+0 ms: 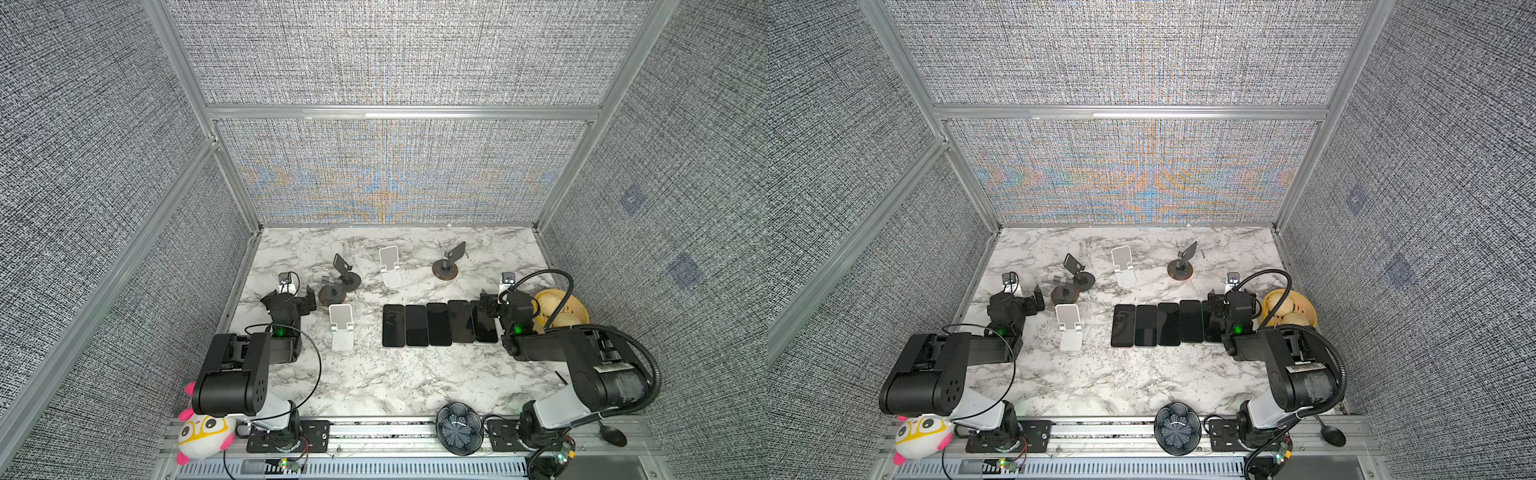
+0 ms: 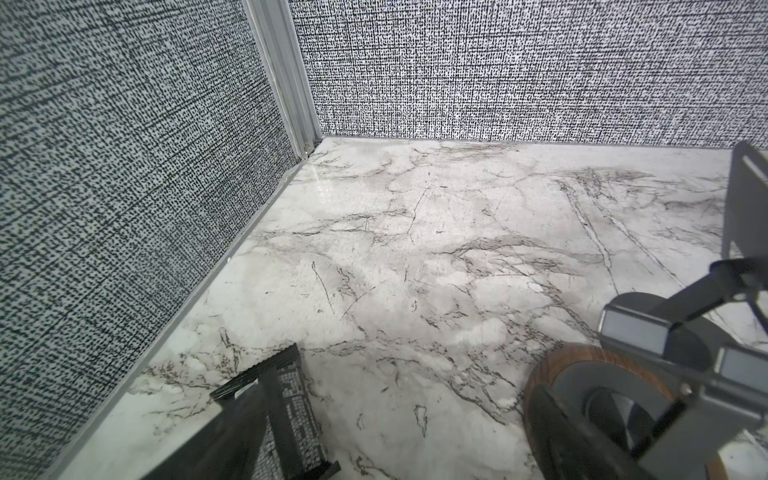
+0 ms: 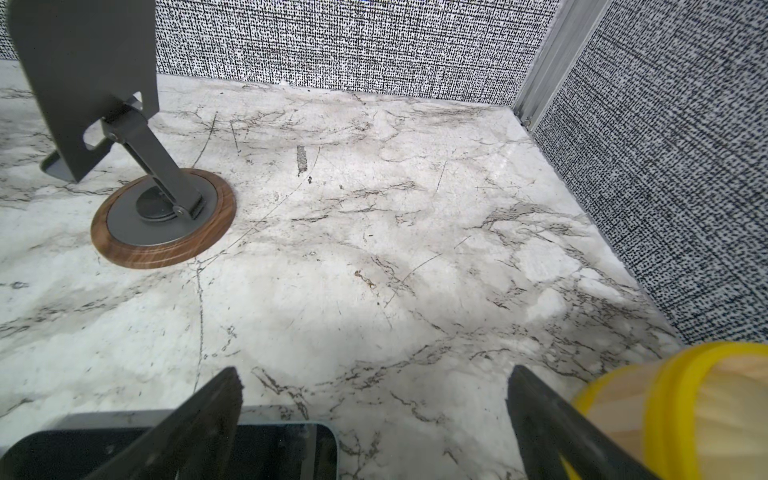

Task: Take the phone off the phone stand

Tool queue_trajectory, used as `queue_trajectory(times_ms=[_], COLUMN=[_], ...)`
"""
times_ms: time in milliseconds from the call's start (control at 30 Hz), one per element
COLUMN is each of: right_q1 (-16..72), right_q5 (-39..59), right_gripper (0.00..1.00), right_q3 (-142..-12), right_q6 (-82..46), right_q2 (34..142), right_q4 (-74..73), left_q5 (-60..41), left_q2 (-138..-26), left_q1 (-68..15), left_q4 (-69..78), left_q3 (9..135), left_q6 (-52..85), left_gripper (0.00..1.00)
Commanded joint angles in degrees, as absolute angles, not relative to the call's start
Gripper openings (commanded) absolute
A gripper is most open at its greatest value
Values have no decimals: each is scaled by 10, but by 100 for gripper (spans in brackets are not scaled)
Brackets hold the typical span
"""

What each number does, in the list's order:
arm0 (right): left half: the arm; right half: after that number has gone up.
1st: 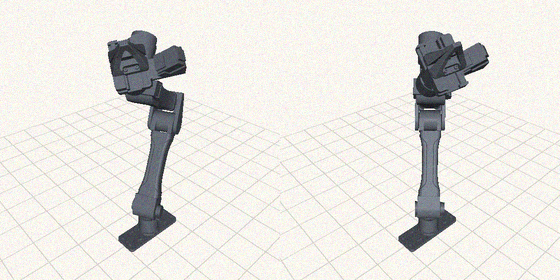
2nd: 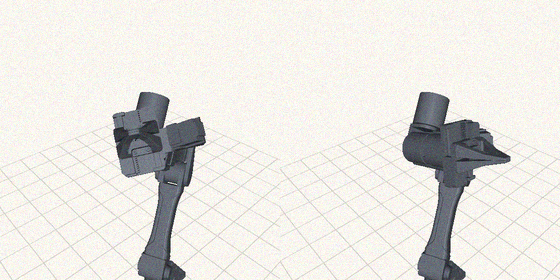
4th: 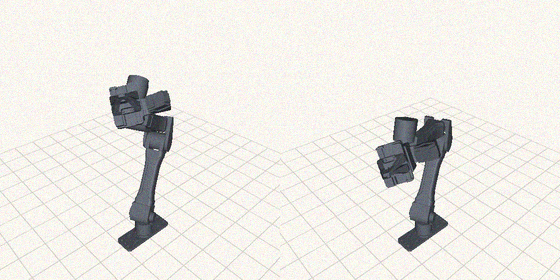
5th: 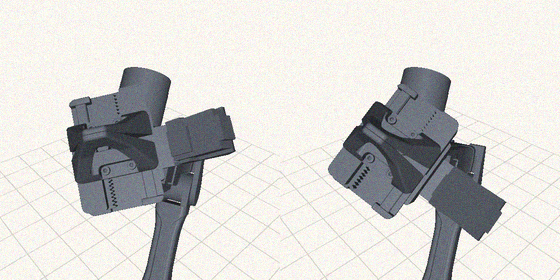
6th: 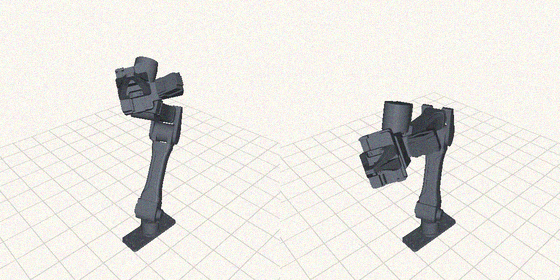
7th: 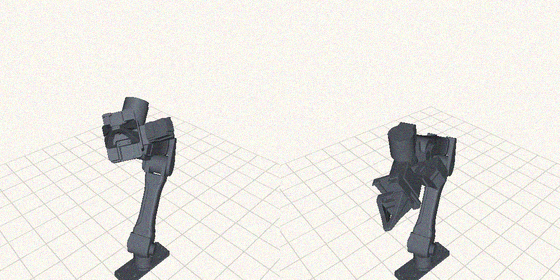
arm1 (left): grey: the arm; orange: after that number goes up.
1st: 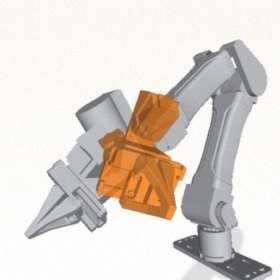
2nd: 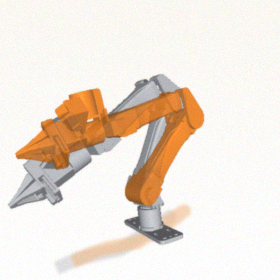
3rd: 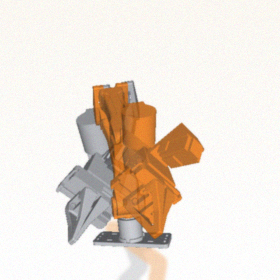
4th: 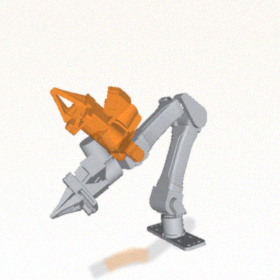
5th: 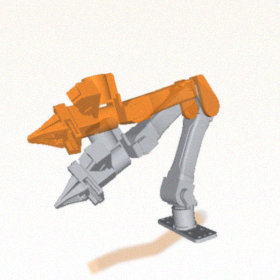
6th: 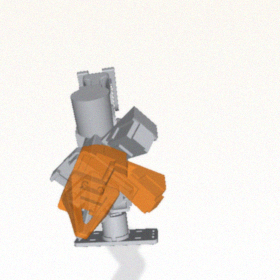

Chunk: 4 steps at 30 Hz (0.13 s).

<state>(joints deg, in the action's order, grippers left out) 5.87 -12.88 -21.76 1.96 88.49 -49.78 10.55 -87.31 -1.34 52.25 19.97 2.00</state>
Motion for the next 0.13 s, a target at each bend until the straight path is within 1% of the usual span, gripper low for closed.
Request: queue_trajectory(times_ms=[0, 100], right_q1=[55, 54], right_q5=[-123, -121], right_gripper=[99, 99], right_q3=[-220, -218], right_q6=[13, 13], right_q2=[884, 882], right_q4=[-506, -508], left_q5=[105, 105], left_q2=[-873, -874], left_q1=[-13, -13], left_q4=[539, 539], left_q3=[201, 201], left_q6=[23, 23], left_gripper=[99, 99])
